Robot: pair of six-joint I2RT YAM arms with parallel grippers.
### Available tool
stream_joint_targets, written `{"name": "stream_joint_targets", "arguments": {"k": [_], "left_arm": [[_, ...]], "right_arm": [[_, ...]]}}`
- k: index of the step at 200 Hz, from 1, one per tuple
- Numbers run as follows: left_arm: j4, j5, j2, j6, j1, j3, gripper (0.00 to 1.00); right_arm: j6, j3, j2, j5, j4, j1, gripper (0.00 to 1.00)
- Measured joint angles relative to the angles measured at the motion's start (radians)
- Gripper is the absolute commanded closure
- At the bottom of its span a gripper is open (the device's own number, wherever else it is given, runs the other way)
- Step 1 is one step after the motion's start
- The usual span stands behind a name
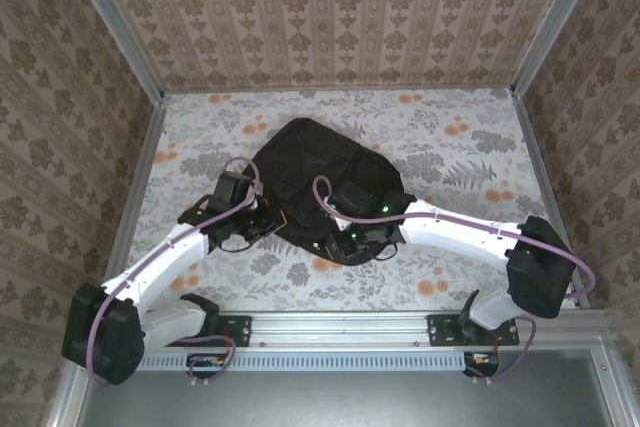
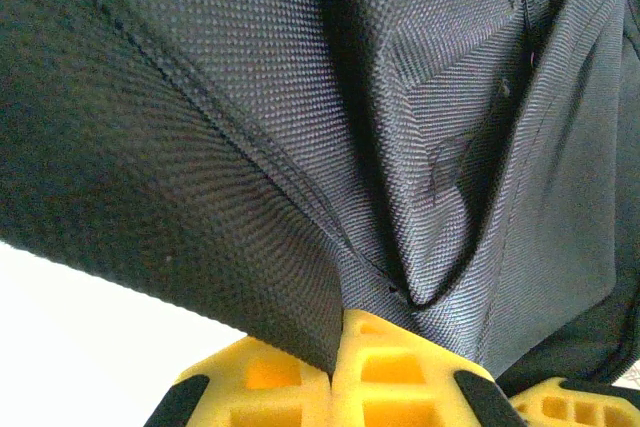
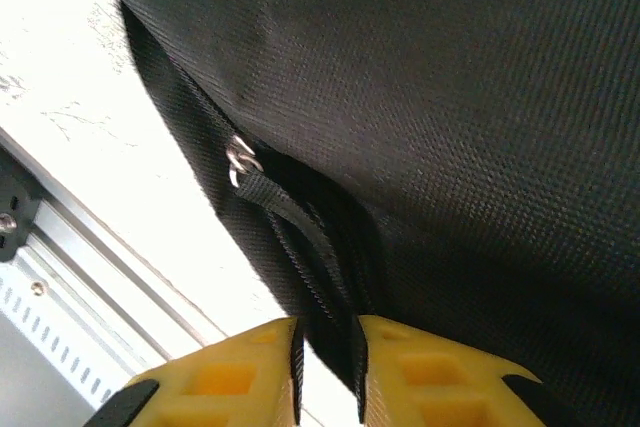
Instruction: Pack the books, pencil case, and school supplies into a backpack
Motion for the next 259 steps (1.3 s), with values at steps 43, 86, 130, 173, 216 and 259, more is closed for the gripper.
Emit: {"name": "stream_joint_targets", "arguments": {"k": [43,86,130,173,216,259], "left_arm": [[0.002,0.003,0.000,0.000,0.000,0.000,1.00],[0.002,0.003,0.000,0.004,0.000,0.000,1.00],[0.002,0.003,0.000,0.004,0.000,0.000,1.00],[0.002,0.004,0.000,0.004,0.000,0.000,1.00],[0.000,0.003,0.000,0.004,0.000,0.000,1.00],[-0.002,0.003,0.000,0.003,0.000,0.000,1.00]], "right_arm": [[-0.071,0.101,0.046,-0.002,-0.010,0.000,0.76],[-0.118,0.144,0.118,-0.006,-0.039,0.000,0.74],[-0.135,0.147,0.160,-0.008,-0.053,0.002,0.64],[-0.143,0.147,0.166,-0.005,-0.060,0.012,0.59],[-0.145,0.154,0.205,-0.001,-0.061,0.034,0.70],[-0.143,0.165,0.233,0.011,-0.058,0.052,0.90]]}}
